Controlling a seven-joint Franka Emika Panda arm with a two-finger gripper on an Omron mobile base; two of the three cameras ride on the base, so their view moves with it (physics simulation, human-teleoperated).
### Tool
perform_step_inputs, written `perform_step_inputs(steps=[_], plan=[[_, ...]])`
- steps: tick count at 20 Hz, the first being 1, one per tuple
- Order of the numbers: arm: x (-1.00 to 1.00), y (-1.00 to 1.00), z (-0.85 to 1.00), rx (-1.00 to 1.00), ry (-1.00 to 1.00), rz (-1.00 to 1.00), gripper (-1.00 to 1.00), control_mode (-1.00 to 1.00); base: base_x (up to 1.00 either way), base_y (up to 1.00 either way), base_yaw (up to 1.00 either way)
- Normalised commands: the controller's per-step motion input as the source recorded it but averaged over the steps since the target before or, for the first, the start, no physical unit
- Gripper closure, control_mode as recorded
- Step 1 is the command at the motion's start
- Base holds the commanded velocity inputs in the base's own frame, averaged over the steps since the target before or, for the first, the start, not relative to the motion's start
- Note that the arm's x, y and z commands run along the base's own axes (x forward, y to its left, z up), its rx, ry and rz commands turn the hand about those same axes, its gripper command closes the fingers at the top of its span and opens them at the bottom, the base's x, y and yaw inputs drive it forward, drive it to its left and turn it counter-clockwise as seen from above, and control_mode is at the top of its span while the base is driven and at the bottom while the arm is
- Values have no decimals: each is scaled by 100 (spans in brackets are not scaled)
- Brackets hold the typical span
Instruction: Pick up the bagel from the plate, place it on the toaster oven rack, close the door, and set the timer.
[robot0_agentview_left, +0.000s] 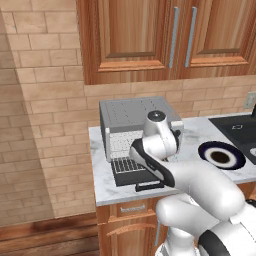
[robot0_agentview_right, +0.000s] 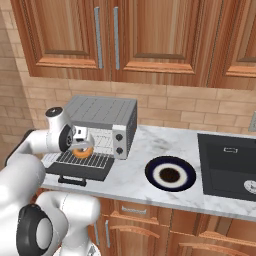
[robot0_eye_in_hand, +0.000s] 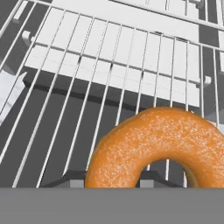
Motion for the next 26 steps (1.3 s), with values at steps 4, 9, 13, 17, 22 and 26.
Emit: perform_step_inputs(steps=[4, 9, 13, 17, 22, 26], plan=[[6, 6, -12, 0, -4, 0, 100, -100, 0, 0, 0], [11, 2, -10, 0, -3, 0, 100, -100, 0, 0, 0], [11, 0, -3, 0, -4, 0, 100, -100, 0, 0, 0], [1, 0, 0, 0, -8, 0, -100, -100, 0, 0, 0], [0, 0, 0, 0, -5, 0, -100, -100, 0, 0, 0], [-4, 0, 9, 0, -4, 0, -100, -100, 0, 0, 0]])
